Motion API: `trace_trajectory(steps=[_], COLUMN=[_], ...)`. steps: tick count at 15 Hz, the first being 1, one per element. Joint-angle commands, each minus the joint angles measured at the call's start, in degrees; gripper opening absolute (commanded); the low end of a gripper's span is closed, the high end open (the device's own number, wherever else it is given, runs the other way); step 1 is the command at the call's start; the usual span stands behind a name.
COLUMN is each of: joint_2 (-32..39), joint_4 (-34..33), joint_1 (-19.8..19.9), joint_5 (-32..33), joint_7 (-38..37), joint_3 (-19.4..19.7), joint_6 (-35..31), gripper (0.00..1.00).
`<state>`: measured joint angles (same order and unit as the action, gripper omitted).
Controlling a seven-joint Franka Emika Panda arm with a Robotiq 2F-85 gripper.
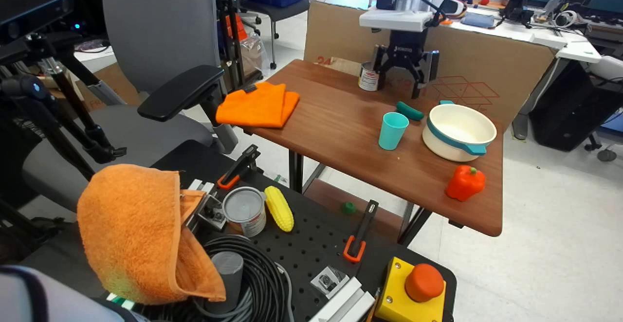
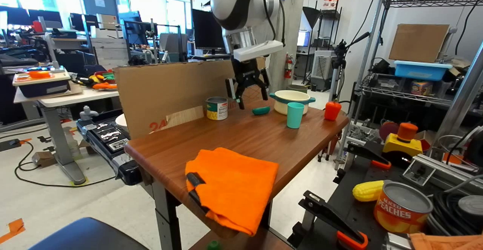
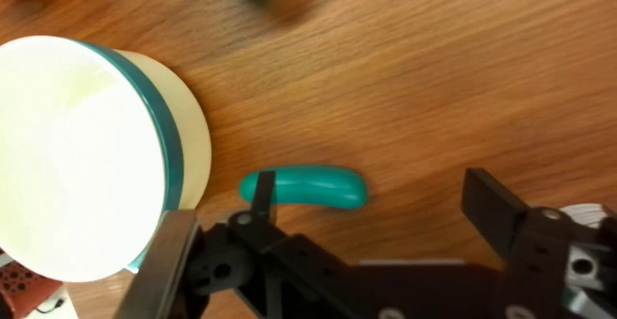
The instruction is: Move the green plush toy to the right
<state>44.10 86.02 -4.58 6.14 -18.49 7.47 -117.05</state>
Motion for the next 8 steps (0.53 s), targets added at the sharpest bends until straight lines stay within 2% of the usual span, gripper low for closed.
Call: trace_trajectory(steps=[1,2,4,8], joint_2=[-13.7,-5.6,-8.3,-6.2], joint_4=[13.7,4.8,6.6,6.1], joint_1=[0.1,0.0,-0.1,0.2], joint_5=[-0.9,0.1,0.1,0.1], joint_7=[4.3,1.7,1.7,1.7], joint_3=[-3.1,-2.0,-2.4,-2.2], joint_6=[-3.4,-1.0,-0.8,-0.9], gripper=[1.00,1.00,1.00,1.00])
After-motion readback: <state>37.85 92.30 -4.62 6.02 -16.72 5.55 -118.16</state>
